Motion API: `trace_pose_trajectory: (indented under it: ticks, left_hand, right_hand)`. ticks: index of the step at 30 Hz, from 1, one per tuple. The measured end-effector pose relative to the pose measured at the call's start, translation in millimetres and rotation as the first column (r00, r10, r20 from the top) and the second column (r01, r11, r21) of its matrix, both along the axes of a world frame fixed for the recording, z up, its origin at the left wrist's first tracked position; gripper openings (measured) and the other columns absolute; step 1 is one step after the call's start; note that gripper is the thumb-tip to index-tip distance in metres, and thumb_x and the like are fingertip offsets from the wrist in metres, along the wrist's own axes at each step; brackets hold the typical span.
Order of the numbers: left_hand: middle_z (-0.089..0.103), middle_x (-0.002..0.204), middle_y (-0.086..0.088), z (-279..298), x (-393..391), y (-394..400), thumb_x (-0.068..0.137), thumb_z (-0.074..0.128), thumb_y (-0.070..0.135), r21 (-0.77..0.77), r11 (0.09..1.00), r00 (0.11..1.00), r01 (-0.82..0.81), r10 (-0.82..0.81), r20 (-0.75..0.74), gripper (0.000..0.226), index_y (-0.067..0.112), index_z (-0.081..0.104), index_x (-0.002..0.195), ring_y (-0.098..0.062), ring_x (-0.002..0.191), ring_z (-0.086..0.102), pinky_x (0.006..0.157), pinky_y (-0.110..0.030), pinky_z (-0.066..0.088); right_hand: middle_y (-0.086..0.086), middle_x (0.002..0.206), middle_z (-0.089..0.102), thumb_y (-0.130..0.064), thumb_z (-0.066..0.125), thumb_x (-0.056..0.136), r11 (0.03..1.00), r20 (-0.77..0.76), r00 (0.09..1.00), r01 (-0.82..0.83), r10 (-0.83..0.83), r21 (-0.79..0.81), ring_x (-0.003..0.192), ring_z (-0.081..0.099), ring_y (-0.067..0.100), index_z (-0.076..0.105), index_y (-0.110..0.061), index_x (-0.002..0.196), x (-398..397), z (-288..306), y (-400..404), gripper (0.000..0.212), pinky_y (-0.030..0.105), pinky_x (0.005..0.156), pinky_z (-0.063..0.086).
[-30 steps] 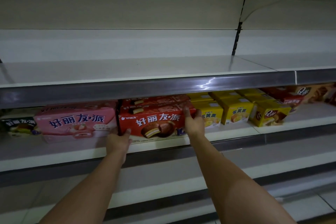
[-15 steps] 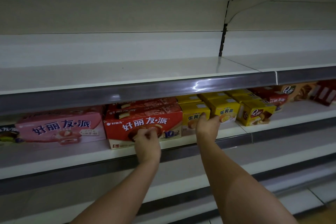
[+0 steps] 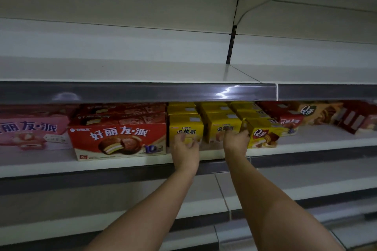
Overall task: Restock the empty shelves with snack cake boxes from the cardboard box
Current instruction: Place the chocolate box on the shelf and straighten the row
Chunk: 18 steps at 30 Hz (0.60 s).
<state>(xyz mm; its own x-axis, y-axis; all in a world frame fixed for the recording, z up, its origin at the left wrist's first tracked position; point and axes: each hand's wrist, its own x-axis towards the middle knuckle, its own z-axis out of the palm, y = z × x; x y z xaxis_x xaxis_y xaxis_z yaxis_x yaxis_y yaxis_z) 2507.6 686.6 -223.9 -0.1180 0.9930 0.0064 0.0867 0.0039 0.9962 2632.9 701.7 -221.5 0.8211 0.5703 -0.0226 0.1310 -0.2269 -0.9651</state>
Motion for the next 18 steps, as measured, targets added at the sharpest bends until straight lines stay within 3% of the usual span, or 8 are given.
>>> trace_pose_trajectory:
  ticks: [4,7,9,11,14,18]
  left_hand:
    - [0.056,0.122,-0.010,-3,33,8,0.093,0.058,0.012,-0.254,0.967,0.943,0.025,0.061,0.326,0.024,0.018,0.045,0.112,-0.024,0.103,0.058,0.084,-0.032,0.048]
    - [0.054,0.125,-0.013,3,45,13,0.094,0.054,0.009,-0.336,0.939,0.869,0.074,0.105,0.484,0.035,0.013,0.041,0.126,-0.023,0.103,0.058,0.097,-0.032,0.046]
    - [0.053,0.119,-0.006,8,51,14,0.097,0.051,0.010,-0.343,0.934,0.852,0.099,0.099,0.514,0.034,0.011,0.042,0.129,-0.024,0.115,0.055,0.108,-0.036,0.039]
    - [0.050,0.121,-0.006,10,54,14,0.098,0.050,0.010,-0.327,0.938,0.852,0.113,0.078,0.518,0.034,0.009,0.043,0.131,-0.023,0.120,0.053,0.108,-0.031,0.038]
    - [0.057,0.105,-0.005,8,57,18,0.098,0.048,0.009,-0.298,0.947,0.865,0.124,0.044,0.500,0.031,0.012,0.044,0.129,-0.011,0.088,0.056,0.091,-0.024,0.043]
    - [0.049,0.139,-0.011,3,58,28,0.096,0.053,0.020,-0.341,0.927,0.901,0.157,0.007,0.433,0.049,0.011,0.038,0.143,-0.024,0.127,0.047,0.111,-0.035,0.031]
  right_hand:
    - [0.013,0.135,0.054,-0.020,0.055,0.096,0.992,-0.196,0.977,-0.067,0.086,0.103,0.119,0.054,0.034,0.021,-0.021,0.151,21,-6,8,0.065,0.039,0.095,0.044]
    - [0.010,0.139,0.051,-0.018,0.054,0.096,0.981,-0.247,0.956,-0.126,0.159,0.144,0.126,0.049,0.033,0.014,-0.028,0.153,31,-9,8,0.070,0.041,0.101,0.040]
    - [0.009,0.139,0.048,-0.015,0.054,0.095,0.973,-0.330,0.922,-0.152,0.203,0.173,0.125,0.049,0.033,0.018,-0.026,0.152,35,-12,10,0.068,0.041,0.102,0.040]
    - [0.010,0.138,0.048,-0.020,0.058,0.092,0.968,-0.374,0.896,-0.192,0.241,0.165,0.119,0.054,0.032,0.027,-0.024,0.147,34,-15,15,0.063,0.043,0.102,0.043]
    - [0.013,0.131,0.052,-0.025,0.063,0.087,0.958,-0.417,0.864,-0.229,0.283,0.175,0.112,0.057,0.031,0.034,-0.017,0.140,31,-18,22,0.061,0.043,0.098,0.046]
    - [0.012,0.139,0.046,-0.024,0.066,0.085,0.950,-0.442,0.845,-0.230,0.302,0.209,0.122,0.050,0.035,0.033,-0.019,0.141,32,-22,30,0.066,0.049,0.104,0.042]
